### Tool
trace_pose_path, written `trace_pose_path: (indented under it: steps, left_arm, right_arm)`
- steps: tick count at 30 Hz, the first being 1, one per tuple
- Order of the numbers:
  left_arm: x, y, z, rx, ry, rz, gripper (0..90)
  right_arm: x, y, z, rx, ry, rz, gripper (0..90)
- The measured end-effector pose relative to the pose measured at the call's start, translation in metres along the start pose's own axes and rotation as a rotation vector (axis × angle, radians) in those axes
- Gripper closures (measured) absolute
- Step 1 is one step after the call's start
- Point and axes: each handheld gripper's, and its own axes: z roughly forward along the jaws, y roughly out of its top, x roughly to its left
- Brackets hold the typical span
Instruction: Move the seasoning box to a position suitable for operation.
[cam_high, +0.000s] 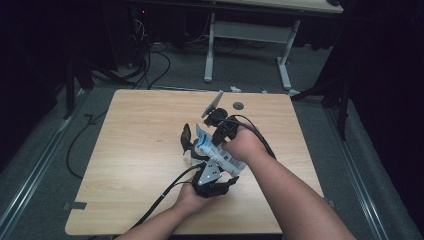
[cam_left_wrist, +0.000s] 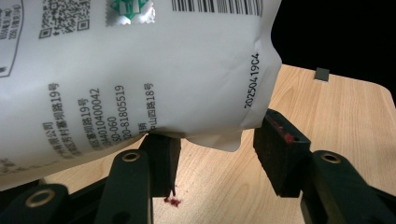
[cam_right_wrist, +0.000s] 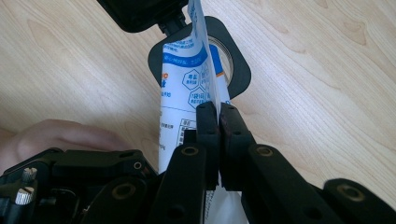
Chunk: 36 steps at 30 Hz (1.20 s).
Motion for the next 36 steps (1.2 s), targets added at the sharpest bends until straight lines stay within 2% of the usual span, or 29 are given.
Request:
trace_pose_path:
  steps: [1,12,15,20,21,22,36]
  left_arm:
    - [0.0003,0.0001,-0.0002,0.0,0.002,0.0,52.1]
    - [0.0013,0.0018,-0.0004,-0.005,0.006,0.0,52.1]
    - [0.0011,0.0019,-0.0005,-0.005,0.007,0.001,52.1]
    - [0.0013,0.0026,-0.0008,-0.006,0.009,0.0,52.1]
    - [0.0012,0.0027,-0.0009,-0.006,0.01,0.0,52.2]
    - [0.0009,0.0028,-0.001,-0.006,0.009,0.001,52.1]
    - [0.0008,0.0031,-0.0006,-0.007,0.01,-0.002,52.2]
  right_arm:
    - [-0.0006,0.0003,0.0002,-0.004,0.0,-0.011,88.5]
    - [-0.0003,0.0002,-0.0022,-0.017,0.001,0.002,88.6]
    - [-0.0013,0.0006,-0.002,-0.022,0.003,-0.017,88.5]
    - [-0.0005,0.0011,-0.0028,-0.021,0.002,-0.011,88.5]
    - [0.0011,0.0007,-0.0032,-0.016,0.003,0.014,88.5]
    - [-0.0004,0.0011,-0.003,-0.02,0.003,-0.014,88.5]
    - [-0.0007,0.001,-0.0022,-0.022,0.005,-0.013,88.6]
